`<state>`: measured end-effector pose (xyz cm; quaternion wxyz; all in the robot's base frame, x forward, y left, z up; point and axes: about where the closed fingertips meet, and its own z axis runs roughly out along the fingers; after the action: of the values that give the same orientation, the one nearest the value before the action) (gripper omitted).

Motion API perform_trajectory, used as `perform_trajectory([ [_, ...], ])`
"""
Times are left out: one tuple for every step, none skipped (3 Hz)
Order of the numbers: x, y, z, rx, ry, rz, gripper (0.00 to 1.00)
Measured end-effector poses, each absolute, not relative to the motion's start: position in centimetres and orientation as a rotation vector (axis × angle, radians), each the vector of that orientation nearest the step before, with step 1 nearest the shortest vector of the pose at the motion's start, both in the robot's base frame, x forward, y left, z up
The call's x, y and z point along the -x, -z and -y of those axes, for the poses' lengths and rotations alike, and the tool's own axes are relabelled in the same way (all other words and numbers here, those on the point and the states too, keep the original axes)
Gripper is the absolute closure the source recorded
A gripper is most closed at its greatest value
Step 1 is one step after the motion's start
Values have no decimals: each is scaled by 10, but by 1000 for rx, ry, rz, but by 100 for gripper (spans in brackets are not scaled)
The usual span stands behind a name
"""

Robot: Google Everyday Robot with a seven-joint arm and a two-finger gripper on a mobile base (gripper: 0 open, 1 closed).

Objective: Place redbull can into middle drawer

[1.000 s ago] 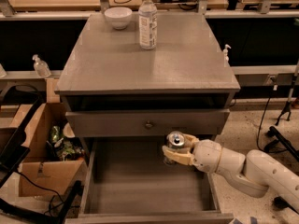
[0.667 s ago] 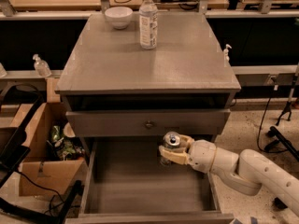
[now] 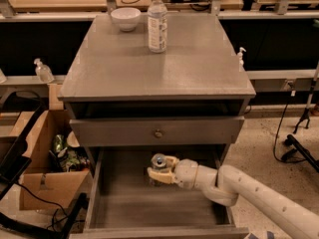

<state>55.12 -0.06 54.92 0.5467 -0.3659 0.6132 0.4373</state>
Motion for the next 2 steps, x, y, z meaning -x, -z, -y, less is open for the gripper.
perform_trajectory([
  [-551,-508,-25,922,-1048,-1425,100],
  [-548,-479,-47,988,-1007,-1413,100],
])
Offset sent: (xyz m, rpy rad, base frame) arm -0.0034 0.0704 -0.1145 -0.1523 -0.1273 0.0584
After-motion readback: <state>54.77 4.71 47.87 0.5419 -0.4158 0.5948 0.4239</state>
